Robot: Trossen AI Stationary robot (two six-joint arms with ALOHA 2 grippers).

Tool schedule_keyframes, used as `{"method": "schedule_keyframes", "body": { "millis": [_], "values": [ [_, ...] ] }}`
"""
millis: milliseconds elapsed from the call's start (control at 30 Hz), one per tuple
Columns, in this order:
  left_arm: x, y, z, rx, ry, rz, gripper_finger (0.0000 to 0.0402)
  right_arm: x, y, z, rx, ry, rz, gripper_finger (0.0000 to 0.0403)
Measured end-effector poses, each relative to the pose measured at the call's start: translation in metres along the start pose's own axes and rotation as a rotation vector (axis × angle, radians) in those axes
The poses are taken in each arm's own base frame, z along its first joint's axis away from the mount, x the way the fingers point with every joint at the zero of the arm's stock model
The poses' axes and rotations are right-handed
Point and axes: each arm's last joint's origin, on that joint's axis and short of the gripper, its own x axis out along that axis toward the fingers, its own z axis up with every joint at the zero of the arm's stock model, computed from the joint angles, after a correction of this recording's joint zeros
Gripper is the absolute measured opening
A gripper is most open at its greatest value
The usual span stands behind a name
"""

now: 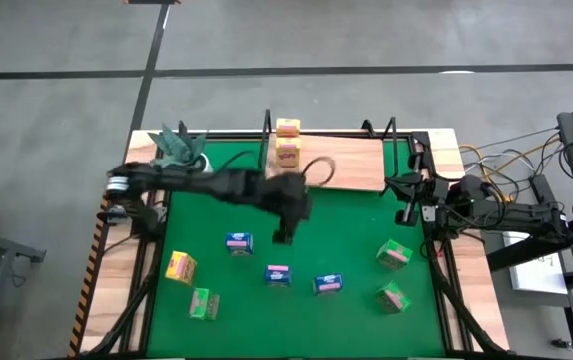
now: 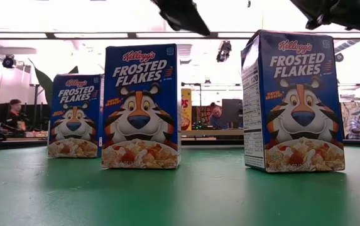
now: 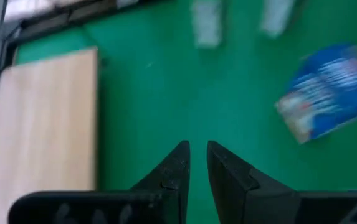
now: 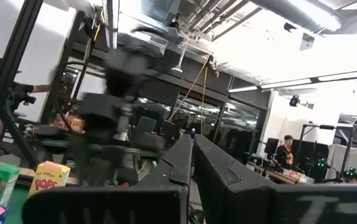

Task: Stack cereal on shelf
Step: Put the top right green cereal box on the shelf

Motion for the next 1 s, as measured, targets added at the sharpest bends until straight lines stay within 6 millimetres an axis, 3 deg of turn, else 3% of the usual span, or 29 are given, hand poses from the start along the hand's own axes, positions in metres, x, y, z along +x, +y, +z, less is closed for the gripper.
{"method": "schedule_keyframes", "body": {
  "millis": [167,333,533,700,900,1000],
  "values": [
    [-0.017,-0.049,-0.027,0.045,-0.204,-0.05,0.0038,0.001,-0.001,0.004,-0.008,-0.012,-0.004,0.0009],
    [-0.053,-0.073,-0.06,0.092,-0.366,-0.071,0.0038,0.001,-0.002,0.005,0.038,-0.015,-0.003,0.0009],
    [-0.093,-0.071,-0.098,0.05,-0.506,-0.027,0.0038,0.009,0.003,-0.006,0.223,0.053,0.073,0.0009],
    [-0.115,-0.069,-0.126,0.067,-0.582,0.04,0.0038,0.022,0.007,-0.018,0.403,0.151,0.089,0.0009],
    [-0.132,-0.067,-0.144,0.077,-0.666,0.085,0.0038,0.05,0.005,-0.007,0.483,0.208,0.124,0.0009],
    [-0.139,-0.066,-0.148,0.078,-0.691,0.098,0.0038,0.066,0.005,0.0,0.496,0.348,0.154,0.0009]
  ]
}}
